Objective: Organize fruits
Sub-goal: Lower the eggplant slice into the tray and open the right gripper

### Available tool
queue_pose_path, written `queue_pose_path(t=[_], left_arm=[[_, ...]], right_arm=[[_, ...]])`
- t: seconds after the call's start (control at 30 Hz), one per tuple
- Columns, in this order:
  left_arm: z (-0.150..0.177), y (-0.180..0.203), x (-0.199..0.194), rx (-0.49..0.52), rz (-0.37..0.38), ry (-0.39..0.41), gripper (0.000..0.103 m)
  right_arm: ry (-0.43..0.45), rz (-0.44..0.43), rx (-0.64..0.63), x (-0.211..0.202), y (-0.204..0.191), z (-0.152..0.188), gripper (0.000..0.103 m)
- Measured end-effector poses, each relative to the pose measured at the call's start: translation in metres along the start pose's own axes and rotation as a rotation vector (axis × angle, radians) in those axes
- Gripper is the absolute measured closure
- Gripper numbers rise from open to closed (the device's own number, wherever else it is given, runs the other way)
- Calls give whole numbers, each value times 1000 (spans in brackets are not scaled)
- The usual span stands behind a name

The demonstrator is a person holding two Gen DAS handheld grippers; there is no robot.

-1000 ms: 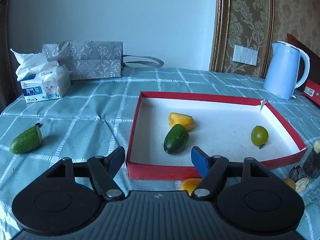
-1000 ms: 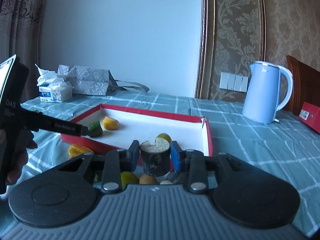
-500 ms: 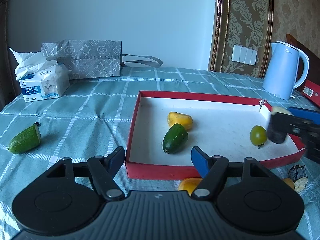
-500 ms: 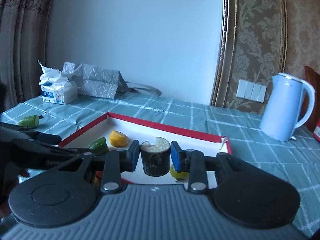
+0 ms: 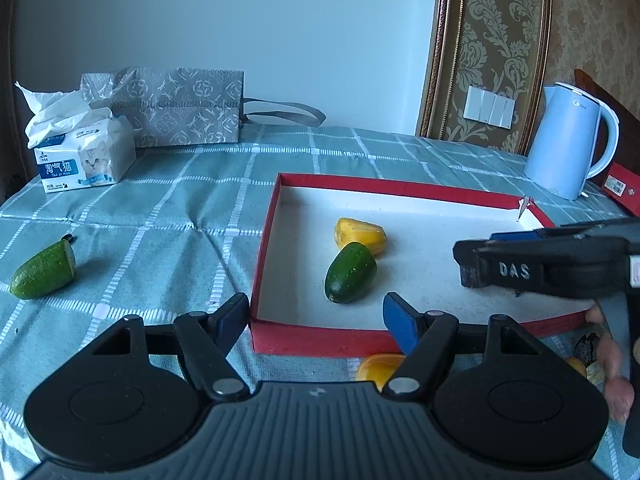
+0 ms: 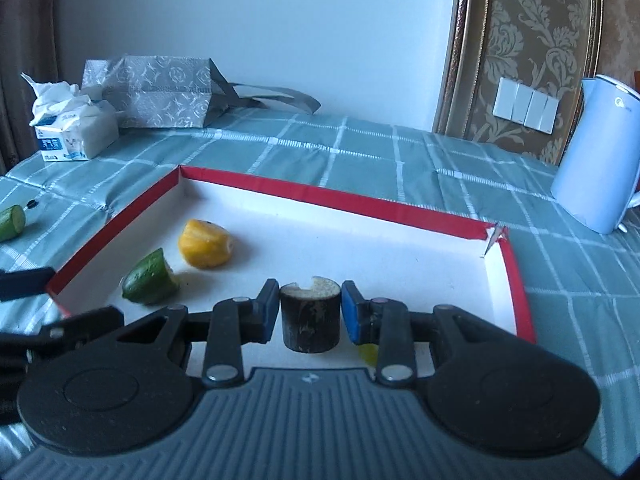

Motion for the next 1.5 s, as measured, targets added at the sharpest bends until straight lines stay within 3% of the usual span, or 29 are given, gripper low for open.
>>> queue_pose_path(t=[0.37, 0.53, 0.6, 0.8, 1.03, 1.27, 1.43, 1.5], left_arm=[[0, -1, 0, -7, 1, -3, 27], [0, -1, 0, -7, 1, -3, 27], [0, -1, 0, -8, 1, -4, 26], [2, -2, 1, -12, -3, -5, 24], [1, -4, 0, -20, -5, -5, 24], [3, -8, -11, -21, 1, 22, 24], [16, -19, -24, -54, 28, -6, 24], [22, -24, -28, -67, 37, -18, 24]], right_arm=[[-89, 34, 16, 38, -1, 2, 71], [-79, 42, 5, 36, -3, -2, 53], [-77, 41, 16, 36, -2, -2, 40], [-35, 21, 36, 21, -3, -6, 36], [177, 35, 101, -50, 13, 2, 19], [392, 86, 72, -129, 26, 45, 14], [468, 98, 41, -155, 30, 64, 12], [492, 94, 59, -162, 34, 65, 0]])
Point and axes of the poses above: each gripper's, at about its wrist camera, not at the fingertips, and x roughly the way its jaws point, y to its right, z to its underside, the point moved 7 cm from there along x, roughly the way its jaws point, and after that the axes turned 7 degrees about y, right-handed, at the moved point
